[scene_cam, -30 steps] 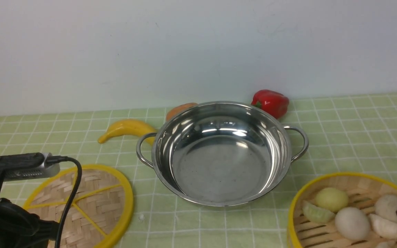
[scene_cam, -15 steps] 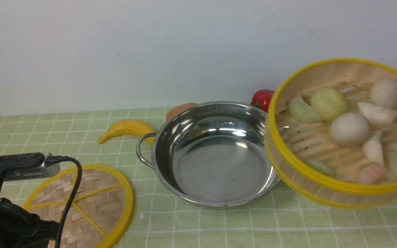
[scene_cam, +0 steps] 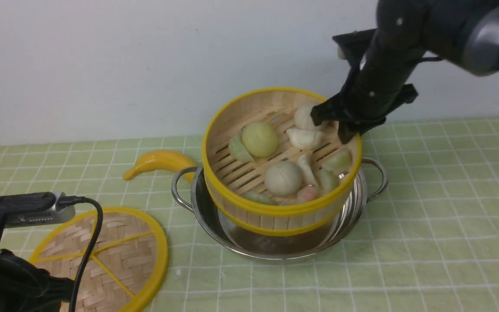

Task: Place the steamer in the pot on the green tablecloth, and put the lid on the steamer.
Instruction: 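Place the bamboo steamer basket of food into the steel pot with the right gripper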

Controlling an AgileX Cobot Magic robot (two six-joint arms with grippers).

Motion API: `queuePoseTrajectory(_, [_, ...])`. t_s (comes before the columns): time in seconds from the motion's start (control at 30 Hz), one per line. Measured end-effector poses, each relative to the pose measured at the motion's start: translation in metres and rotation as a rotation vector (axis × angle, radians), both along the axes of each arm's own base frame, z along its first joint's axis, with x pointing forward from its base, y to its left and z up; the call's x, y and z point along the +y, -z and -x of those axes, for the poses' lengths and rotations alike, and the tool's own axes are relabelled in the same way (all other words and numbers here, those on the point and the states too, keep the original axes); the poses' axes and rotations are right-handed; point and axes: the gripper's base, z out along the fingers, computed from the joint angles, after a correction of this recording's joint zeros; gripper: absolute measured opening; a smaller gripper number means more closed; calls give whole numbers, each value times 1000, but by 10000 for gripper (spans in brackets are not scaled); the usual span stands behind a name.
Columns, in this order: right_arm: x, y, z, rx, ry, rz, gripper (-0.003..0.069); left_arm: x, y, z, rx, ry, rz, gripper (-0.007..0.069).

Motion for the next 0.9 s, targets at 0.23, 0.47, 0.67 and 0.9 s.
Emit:
queuePoseTrajectory(0.23, [13, 64, -24, 81, -7, 68, 53, 0, 0, 0, -5, 0, 0, 243])
queuePoseTrajectory(0.47, [15, 84, -27, 122, -5, 67, 53, 1, -3, -9, -97, -9, -8, 243])
queuePoseTrajectory(0.67, [17, 84, -26, 132, -5, 43, 118, 2, -3, -20, -187, -17, -17, 243])
queuePoseTrajectory(0.9, [17, 60, -23, 88, -27, 9, 340, 4, 17, -44, -189, -27, -23, 243])
